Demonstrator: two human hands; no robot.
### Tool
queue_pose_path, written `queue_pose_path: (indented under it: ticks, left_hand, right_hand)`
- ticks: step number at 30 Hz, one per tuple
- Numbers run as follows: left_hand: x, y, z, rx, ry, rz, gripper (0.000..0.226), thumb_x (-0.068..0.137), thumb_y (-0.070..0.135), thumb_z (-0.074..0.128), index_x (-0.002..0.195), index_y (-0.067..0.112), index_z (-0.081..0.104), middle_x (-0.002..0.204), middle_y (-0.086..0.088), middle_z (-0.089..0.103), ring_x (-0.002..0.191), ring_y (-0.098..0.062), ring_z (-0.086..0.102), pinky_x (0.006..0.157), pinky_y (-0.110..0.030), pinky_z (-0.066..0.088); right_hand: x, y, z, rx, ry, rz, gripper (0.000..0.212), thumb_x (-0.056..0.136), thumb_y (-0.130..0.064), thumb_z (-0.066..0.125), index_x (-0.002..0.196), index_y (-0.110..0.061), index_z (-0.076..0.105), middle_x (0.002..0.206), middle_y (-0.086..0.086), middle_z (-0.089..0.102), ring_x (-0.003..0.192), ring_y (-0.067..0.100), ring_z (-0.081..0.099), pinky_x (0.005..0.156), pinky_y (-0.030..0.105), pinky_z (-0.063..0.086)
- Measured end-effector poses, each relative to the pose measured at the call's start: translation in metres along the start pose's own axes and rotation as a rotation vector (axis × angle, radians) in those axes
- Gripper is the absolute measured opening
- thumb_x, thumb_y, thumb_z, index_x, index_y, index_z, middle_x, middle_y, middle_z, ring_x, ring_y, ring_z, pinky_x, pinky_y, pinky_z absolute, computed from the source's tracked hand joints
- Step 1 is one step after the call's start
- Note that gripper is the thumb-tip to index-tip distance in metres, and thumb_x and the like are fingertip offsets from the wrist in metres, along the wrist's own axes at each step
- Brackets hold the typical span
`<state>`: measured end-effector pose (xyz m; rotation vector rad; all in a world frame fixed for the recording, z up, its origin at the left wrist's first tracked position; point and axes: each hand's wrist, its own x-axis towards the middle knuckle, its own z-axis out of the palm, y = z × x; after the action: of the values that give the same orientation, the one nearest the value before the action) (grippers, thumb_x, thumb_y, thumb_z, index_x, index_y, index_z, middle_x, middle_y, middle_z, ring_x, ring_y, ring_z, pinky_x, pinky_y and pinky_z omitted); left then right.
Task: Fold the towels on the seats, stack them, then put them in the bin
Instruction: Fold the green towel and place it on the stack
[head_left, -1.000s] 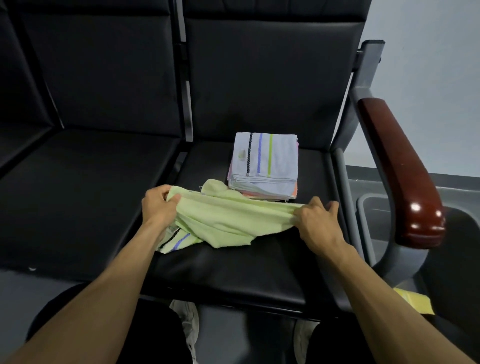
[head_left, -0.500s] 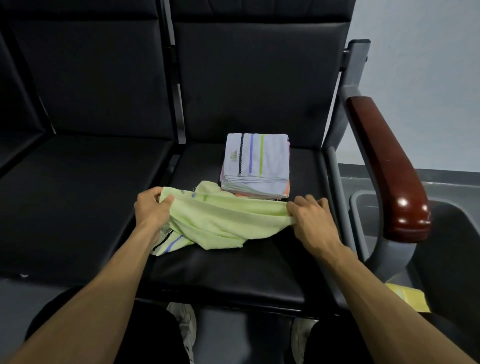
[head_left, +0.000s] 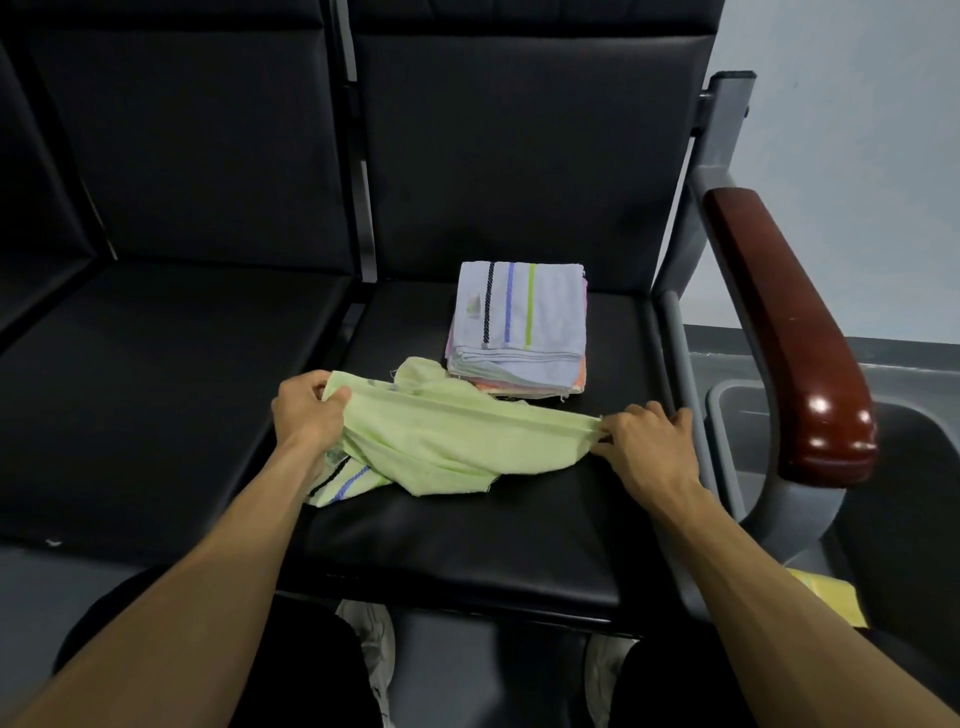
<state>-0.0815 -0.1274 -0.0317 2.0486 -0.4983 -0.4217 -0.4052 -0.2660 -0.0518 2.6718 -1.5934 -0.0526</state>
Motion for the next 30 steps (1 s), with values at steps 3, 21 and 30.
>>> queue_pose_path:
  ticks: [3,21,30]
  left_hand:
    - [-0.002,0.001,0.002,0.011,0.022,-0.006,0.014,0.096,0.004,0.064,0.102,0.011,0.074,0.093,-0.004,0.071,0.090,-0.021,0.067,0.084,-0.033,0.054]
    - [-0.036,0.101,-0.049,-0.152,0.065,0.176,0.016,0.097,0.008,0.061,0.103,0.010,0.075,0.095,-0.007,0.071,0.088,-0.020,0.066,0.072,-0.030,0.048]
    - [-0.073,0.182,-0.110,-0.219,0.105,0.365,0.014,0.096,0.008,0.062,0.093,0.014,0.075,0.089,-0.005,0.072,0.090,-0.024,0.068,0.081,-0.039,0.057]
  right_hand:
    - [0.002,0.008,-0.002,0.100,0.061,0.021,0.023,0.099,-0.040,0.053,0.099,-0.025,0.072,0.104,-0.002,0.064,0.106,0.023,0.051,0.092,0.043,0.035]
    - [-0.048,0.024,-0.126,0.833,0.542,0.079,0.007,0.081,-0.014,0.081,0.086,-0.010,0.078,0.076,-0.008,0.067,0.068,-0.001,0.059,0.067,0.006,0.045]
    - [-0.070,0.040,-0.240,0.646,0.586,0.056,0.023,0.082,-0.025,0.082,0.071,-0.008,0.071,0.063,-0.005,0.061,0.063,0.010,0.058,0.054,0.014,0.035]
